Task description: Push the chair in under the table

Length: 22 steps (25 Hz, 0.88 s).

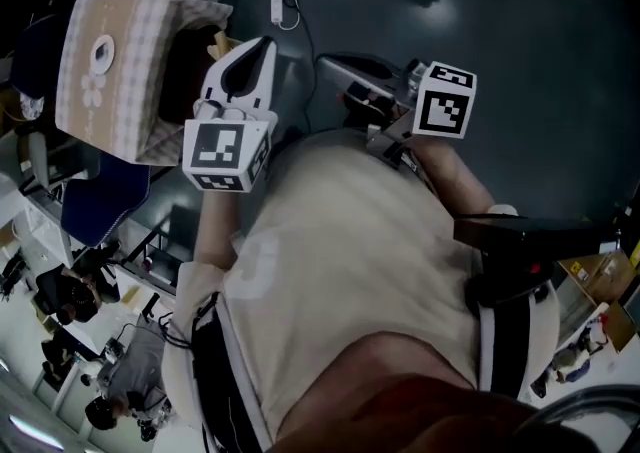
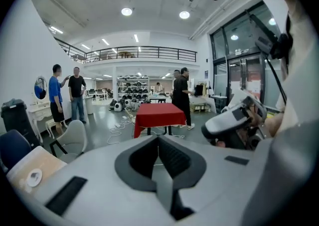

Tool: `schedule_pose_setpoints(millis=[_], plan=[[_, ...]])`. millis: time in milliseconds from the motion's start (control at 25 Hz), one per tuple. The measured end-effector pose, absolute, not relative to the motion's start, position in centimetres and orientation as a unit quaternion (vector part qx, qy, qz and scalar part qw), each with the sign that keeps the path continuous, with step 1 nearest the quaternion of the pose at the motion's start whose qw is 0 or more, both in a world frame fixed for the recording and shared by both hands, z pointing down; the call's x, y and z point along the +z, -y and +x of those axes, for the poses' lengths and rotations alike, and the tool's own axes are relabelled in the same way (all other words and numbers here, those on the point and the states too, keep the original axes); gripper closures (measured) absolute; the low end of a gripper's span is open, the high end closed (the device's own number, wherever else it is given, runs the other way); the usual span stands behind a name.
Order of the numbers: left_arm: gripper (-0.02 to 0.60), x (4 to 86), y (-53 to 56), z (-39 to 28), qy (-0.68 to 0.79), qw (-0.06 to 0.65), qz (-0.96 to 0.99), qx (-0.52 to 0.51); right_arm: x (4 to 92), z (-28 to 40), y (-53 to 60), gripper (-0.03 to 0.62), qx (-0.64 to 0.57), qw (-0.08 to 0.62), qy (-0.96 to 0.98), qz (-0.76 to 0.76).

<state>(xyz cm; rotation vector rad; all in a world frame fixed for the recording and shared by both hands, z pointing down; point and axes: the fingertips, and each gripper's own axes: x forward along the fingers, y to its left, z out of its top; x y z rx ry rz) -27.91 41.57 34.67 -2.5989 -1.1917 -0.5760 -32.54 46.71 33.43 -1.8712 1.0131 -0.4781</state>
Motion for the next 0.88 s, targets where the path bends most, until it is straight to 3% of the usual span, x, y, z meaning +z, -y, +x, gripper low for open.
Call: schedule_pose_setpoints(millis=[120,280,520,880], plan=[[0.572,34.6,-43.2,-27.2,0.377,0.121,-0.896,-0.200,33.1,-32.4,-48.5,0.582,-0.194,0.373,-0.444,-0.791],[0.572,34.5,-46.5,-26.7,0.354,0.130,-0.901,-0.214,32.9,-32.2,-52.0,0.582,-0.185,0.309,-0.472,-0.805],[0.572,34.7,-47.3,-25.8,0.317,0.115,-0.911,-0.237,33.3,-31.0,-53.3,0.582,-0.157,0.096,-0.464,-0.866],[0.572,35.4,-48.1,-23.8,0.303,0.097,-0.916,-0.243,33.7,-28.9,-51.4,0.582,-0.155,-0.026,-0.487,-0.859]])
